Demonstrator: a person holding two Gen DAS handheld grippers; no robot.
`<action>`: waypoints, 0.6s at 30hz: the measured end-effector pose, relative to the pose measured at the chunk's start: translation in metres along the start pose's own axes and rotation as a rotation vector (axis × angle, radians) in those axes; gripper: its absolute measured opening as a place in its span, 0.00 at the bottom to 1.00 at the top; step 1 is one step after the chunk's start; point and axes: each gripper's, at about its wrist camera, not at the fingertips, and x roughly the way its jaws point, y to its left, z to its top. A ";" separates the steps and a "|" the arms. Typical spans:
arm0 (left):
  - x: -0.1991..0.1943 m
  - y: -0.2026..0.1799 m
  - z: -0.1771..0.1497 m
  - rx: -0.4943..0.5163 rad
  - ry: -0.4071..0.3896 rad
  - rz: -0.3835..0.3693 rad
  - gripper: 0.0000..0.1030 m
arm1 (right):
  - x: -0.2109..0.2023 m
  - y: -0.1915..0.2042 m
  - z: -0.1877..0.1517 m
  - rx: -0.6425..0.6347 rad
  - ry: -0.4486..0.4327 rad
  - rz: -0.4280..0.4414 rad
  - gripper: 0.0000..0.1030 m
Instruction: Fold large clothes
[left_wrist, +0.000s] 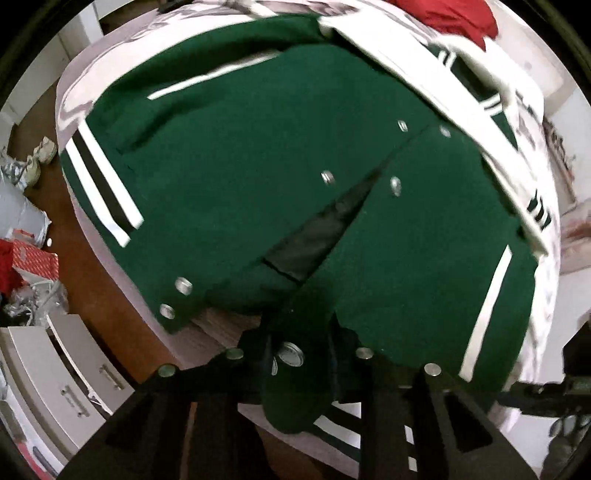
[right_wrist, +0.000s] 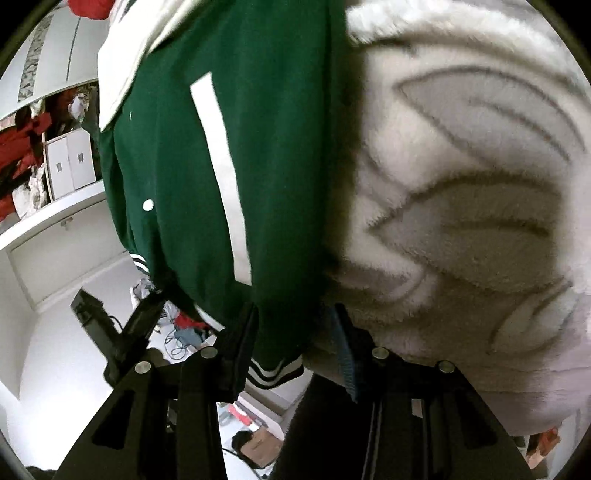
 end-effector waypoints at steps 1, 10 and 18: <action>0.001 0.002 0.003 0.001 -0.008 0.005 0.20 | 0.001 0.003 0.000 -0.009 0.002 -0.003 0.41; 0.022 0.004 0.020 0.073 0.001 0.027 0.20 | 0.071 0.032 -0.049 -0.106 0.187 -0.016 0.48; 0.023 0.014 0.022 0.102 0.036 0.011 0.32 | 0.079 0.020 -0.059 0.046 0.081 0.030 0.49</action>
